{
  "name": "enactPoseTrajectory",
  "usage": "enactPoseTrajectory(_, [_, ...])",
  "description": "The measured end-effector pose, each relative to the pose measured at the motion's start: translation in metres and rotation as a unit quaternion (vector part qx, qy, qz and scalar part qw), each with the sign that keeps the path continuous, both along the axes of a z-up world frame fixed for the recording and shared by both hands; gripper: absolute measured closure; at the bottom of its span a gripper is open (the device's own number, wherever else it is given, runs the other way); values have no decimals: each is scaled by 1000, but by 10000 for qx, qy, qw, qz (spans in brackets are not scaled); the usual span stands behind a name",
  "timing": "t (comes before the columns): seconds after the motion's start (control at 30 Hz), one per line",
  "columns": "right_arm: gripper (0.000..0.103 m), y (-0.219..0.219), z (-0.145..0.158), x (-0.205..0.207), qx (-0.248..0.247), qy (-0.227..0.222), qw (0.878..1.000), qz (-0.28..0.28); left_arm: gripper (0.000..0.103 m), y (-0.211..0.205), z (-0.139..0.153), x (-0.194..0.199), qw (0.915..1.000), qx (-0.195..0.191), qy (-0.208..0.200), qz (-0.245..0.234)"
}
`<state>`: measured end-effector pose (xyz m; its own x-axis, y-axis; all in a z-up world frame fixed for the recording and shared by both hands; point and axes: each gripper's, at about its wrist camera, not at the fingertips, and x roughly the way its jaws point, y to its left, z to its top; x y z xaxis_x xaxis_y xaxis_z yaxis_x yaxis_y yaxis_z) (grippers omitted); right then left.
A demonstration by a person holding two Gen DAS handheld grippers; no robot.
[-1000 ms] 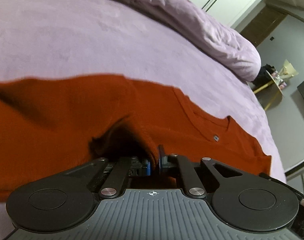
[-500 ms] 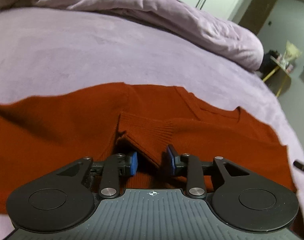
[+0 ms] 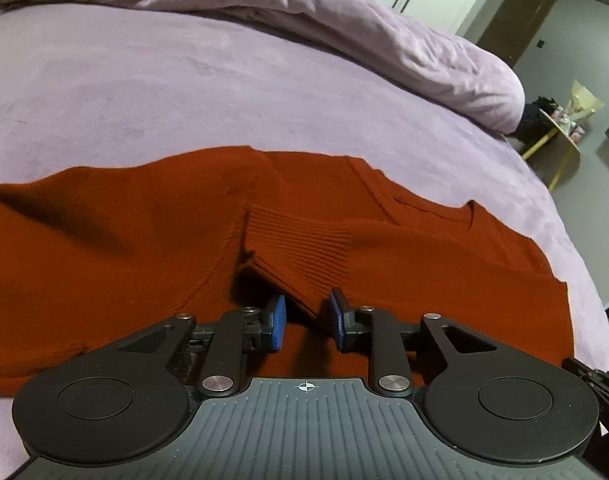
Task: Fold small clothes
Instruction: 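Lay the held sleeve across the cardigan body and open the left gripper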
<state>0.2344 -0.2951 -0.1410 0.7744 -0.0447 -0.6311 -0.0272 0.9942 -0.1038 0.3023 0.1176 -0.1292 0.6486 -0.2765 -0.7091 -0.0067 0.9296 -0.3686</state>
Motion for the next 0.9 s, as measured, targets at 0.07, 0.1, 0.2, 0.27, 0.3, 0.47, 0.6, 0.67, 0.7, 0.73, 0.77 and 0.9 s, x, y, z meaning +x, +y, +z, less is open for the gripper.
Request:
enactPoseTrajectory(0.07, [103, 3, -1, -1, -139, -16, 9999, 34, 72, 4, 0, -1, 9999, 32, 62, 105])
enactPoseTrajectory(0.1, [103, 5, -1, 0, -239, -18, 9997, 50, 72, 7, 3, -2, 9998, 54, 102, 173])
enactPoseTrajectory(0.2, [103, 8, 1, 6, -377, 30, 9993, 69, 72, 11, 13, -7, 9992, 207, 89, 327])
enactPoseTrajectory(0.27, [103, 13, 8, 6, -451, 85, 9989, 28, 69, 8, 24, -12, 9991, 257, -85, 314])
enactPoseTrajectory(0.3, [103, 16, 15, 3, -403, -13, 9992, 14, 62, 4, 28, -13, 9991, 265, -173, 280])
enactPoseTrajectory(0.47, [103, 36, 21, 6, -132, -174, 9995, 242, 52, -32, 29, -1, 9988, 421, -237, -49])
enactPoseTrajectory(0.6, [103, 35, -7, 11, -638, -82, 9975, 280, 52, -51, 6, 14, 9964, 831, 72, -134])
enactPoseTrajectory(0.67, [103, 27, -6, 10, -603, -75, 9978, 281, 51, -56, 4, 14, 9933, 1137, -33, -202])
enactPoseTrajectory(0.7, [103, 23, -6, 10, -521, -61, 9982, 275, 51, -57, 3, 14, 9924, 1210, -37, -218])
enactPoseTrajectory(0.73, [103, 19, -6, 10, -533, -62, 9981, 289, 51, -57, 2, 13, 9922, 1226, -50, -224])
enactPoseTrajectory(0.77, [103, 19, -6, 9, -587, -83, 9977, 320, 51, -57, 2, 13, 9921, 1230, -51, -222])
enactPoseTrajectory(0.9, [103, 25, -11, 7, -804, -178, 9961, 324, 49, -55, 1, 13, 9921, 1236, -54, -225])
